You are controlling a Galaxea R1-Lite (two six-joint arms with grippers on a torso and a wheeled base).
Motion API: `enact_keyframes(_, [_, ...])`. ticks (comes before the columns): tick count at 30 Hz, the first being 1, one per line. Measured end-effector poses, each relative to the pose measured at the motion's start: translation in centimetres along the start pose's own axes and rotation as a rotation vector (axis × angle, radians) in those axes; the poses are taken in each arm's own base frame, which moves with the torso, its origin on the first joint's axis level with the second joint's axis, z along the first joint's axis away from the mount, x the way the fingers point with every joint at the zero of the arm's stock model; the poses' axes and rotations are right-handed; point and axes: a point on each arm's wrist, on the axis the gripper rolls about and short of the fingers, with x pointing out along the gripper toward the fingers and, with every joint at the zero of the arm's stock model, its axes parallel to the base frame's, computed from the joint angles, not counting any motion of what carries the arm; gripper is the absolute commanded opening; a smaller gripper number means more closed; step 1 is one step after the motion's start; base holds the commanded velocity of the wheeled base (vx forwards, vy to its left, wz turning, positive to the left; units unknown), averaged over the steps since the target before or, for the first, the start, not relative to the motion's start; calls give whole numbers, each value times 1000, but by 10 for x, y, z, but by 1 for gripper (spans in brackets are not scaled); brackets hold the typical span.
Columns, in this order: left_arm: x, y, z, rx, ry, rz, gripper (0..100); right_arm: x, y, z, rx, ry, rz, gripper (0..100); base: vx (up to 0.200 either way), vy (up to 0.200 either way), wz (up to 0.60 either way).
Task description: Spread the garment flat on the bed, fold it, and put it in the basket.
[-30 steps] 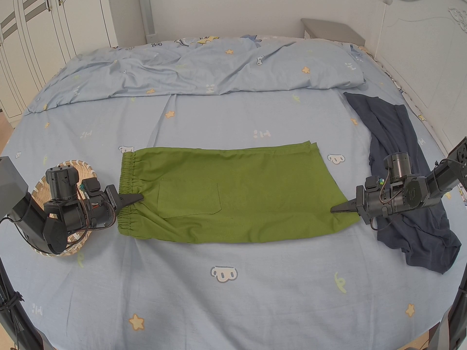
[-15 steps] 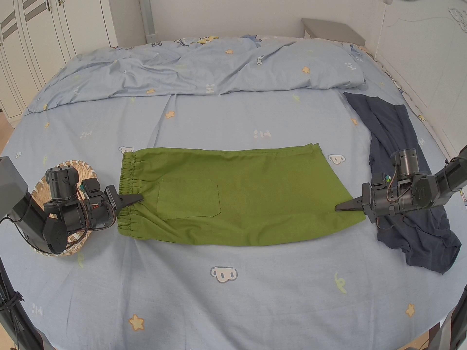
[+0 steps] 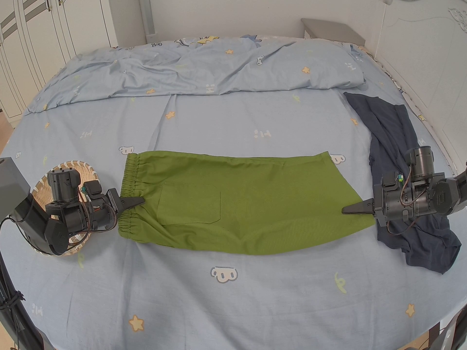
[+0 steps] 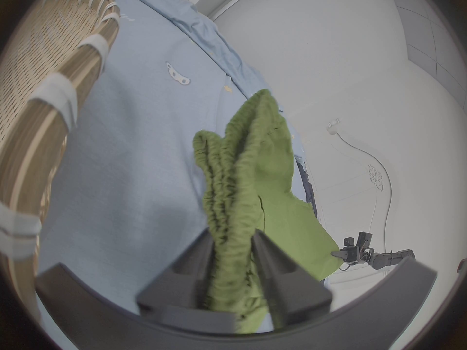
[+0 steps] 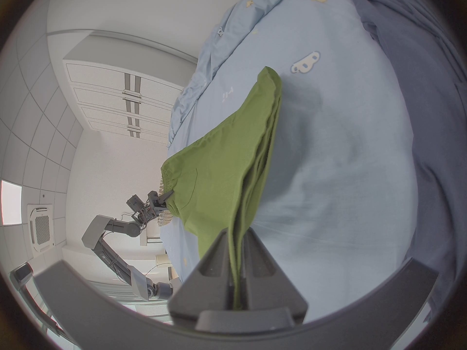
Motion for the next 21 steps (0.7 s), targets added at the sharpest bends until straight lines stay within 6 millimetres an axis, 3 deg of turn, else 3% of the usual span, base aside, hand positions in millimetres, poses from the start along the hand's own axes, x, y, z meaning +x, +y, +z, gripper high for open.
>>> enact_keyframes(21, [5,2,-2,3,15,1,100,-3,3,0,-8,-7,4,0,0,0,0])
